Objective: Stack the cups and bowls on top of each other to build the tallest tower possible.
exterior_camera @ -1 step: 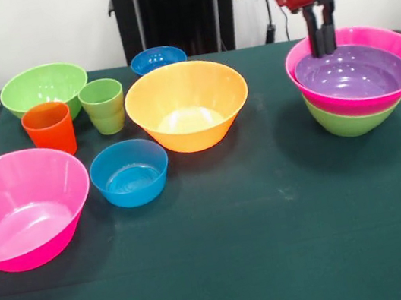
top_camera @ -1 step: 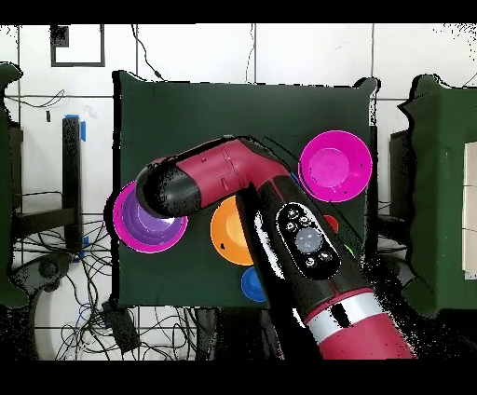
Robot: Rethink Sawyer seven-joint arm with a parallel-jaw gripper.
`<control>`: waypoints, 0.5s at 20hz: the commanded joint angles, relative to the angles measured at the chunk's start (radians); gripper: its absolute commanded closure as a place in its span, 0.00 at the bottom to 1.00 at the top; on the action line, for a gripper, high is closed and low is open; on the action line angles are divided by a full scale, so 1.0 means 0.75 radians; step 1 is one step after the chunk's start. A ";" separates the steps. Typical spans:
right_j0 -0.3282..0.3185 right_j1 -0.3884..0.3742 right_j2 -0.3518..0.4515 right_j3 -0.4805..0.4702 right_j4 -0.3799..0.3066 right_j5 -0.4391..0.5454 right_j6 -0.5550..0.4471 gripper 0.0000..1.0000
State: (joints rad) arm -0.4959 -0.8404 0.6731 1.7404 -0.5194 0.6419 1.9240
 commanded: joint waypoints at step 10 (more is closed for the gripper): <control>0.016 0.068 -0.140 0.041 -0.095 -0.110 0.054 1.00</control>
State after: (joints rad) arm -0.4958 -0.8528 0.6296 1.7403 -0.5228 0.6275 1.9240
